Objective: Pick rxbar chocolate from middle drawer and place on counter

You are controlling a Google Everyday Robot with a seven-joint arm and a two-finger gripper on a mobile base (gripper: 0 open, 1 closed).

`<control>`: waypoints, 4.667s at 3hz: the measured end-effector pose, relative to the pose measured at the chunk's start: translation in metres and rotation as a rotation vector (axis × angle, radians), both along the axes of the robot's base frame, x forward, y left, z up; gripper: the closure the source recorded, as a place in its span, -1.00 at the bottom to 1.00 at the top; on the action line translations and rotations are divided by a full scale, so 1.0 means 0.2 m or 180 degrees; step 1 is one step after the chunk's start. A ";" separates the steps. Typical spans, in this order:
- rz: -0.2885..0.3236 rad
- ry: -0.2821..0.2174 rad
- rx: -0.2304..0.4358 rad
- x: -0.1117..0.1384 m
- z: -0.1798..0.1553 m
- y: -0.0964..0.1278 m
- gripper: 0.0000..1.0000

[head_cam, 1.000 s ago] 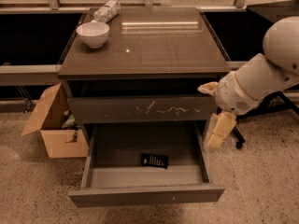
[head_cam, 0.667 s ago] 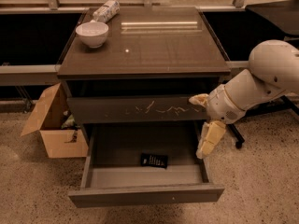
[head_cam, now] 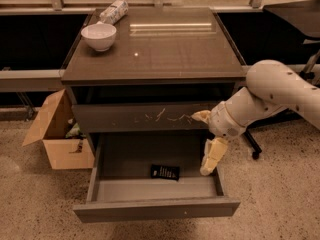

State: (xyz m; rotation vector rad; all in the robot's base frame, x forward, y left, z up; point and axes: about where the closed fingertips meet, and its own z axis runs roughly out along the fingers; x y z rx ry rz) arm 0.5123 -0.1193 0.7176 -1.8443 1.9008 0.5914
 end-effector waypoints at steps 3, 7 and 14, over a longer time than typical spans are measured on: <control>0.0114 0.0088 -0.0059 0.12 -0.59 0.15 -1.00; -0.0219 -0.0170 0.0186 0.29 -1.15 0.25 -1.00; -0.0604 0.0017 0.0899 0.62 -1.83 0.36 0.29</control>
Offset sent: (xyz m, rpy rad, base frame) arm 0.0273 0.0280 -0.1307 -0.0487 0.0403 0.0463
